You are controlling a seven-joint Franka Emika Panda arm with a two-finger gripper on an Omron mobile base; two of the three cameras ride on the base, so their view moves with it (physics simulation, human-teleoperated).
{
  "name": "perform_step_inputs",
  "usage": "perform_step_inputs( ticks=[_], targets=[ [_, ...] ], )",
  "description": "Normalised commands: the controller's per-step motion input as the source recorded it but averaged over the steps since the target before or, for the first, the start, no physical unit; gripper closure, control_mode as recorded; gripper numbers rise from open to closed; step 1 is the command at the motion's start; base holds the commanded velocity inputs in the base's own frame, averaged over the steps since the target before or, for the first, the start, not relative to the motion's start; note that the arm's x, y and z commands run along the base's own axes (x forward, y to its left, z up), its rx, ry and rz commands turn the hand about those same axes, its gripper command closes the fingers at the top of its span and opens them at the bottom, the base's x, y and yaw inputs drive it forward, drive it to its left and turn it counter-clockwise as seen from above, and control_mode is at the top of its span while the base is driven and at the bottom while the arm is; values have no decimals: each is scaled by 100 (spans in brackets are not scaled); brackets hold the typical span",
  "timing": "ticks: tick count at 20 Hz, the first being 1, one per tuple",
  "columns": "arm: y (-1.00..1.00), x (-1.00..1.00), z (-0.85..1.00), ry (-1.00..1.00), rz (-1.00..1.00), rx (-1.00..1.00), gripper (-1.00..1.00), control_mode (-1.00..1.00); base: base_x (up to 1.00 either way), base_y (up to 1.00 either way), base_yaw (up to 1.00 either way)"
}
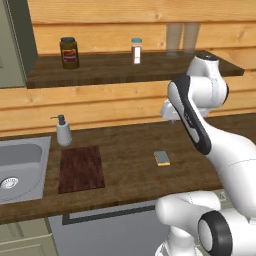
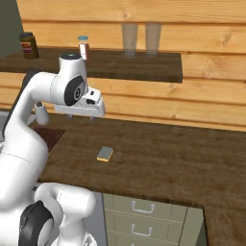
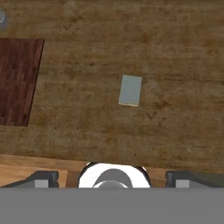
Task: Pick up the sponge from the counter and clean the cutting board by briefly scrubbing or pressing down on the cutting board. Once finished, release the sponge.
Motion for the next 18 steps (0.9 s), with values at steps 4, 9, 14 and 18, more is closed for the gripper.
perform_step_inputs(
  ticks=[4, 9, 14, 18],
  targets=[
    [0, -2, -43, 2, 0, 0, -100, -100, 0, 0, 0],
    [0, 8, -50, 4, 0, 0, -100, -100, 0, 0, 0],
    [-4, 32, -48, 10, 0, 0, -100, -100, 0, 0, 0],
    [-6, 44, -58, 3, 0, 0, -100, -100, 0, 0, 0]
  ],
)
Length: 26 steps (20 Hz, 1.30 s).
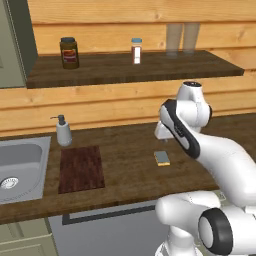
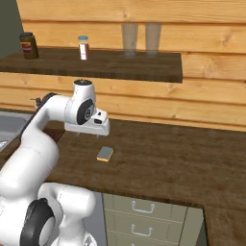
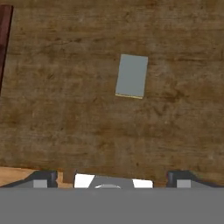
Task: Pick up the sponge from the counter and clean the cutting board by briefly scrubbing or pressing down on the cutting board. Once finished, release the sponge.
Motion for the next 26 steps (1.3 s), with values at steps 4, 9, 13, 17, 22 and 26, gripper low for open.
perform_step_inputs(
  ticks=[4, 9, 13, 17, 22, 26],
  targets=[
    [-7, 50, -63, 0, 0, 0, -100, -100, 0, 0, 0],
    [-17, 55, -55, 4, 0, 0, -100, -100, 0, 0, 0],
    [-4, 58, -44, 5, 0, 0, -100, -100, 0, 0, 0],
    [0, 38, -39, 2, 0, 0, -100, -100, 0, 0, 0],
    [0, 36, -42, 3, 0, 0, -100, -100, 0, 0, 0],
    [0, 32, -34, 5, 0, 0, -100, -100, 0, 0, 0]
  ],
)
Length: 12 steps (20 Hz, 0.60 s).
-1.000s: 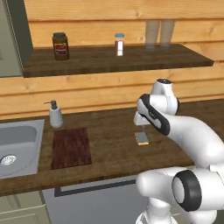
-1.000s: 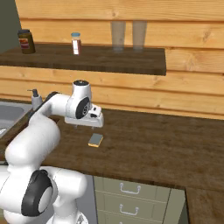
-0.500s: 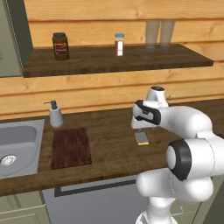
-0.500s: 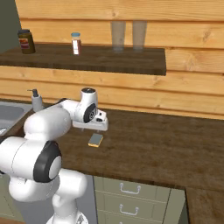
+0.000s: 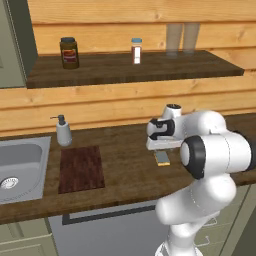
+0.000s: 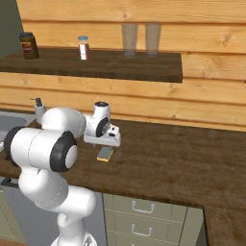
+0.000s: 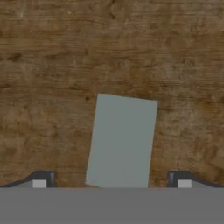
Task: Pick up the sponge from the counter and clean the cutting board by briefly scrubbing or pressing down on the cutting board. Once finished, release the sponge.
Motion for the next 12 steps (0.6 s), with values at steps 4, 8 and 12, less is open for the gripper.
perform_step_inputs(
  ticks=[4, 8, 12],
  targets=[
    [0, 11, -29, 4, 0, 0, -100, -100, 0, 0, 0],
    [0, 0, -29, 6, 0, 0, -100, -100, 0, 0, 0],
    [0, 0, -23, 2, 1, 0, -100, -100, 0, 0, 0]
  ],
)
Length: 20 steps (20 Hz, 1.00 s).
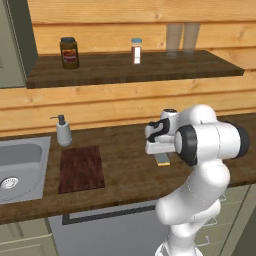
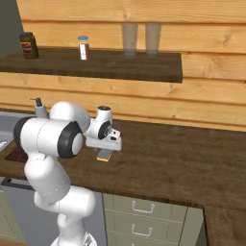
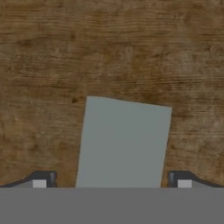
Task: Pick up the sponge from the counter and clean the cutting board by briefly scrubbing or pressing down on the cutting board. Once finished, release the sponge.
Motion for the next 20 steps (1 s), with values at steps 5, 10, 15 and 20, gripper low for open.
perform_step_inputs(
  ticks=[5, 10, 15, 20],
  targets=[
    [0, 0, -15, 1, 0, 0, -100, -100, 0, 0, 0],
    [0, 0, -16, 0, 0, 0, -100, -100, 0, 0, 0],
    [0, 0, -13, 0, 0, 0, 100, -100, 0, 0, 0],
    [8, 0, 0, 0, 0, 0, 100, -100, 0, 0, 0]
  ],
)
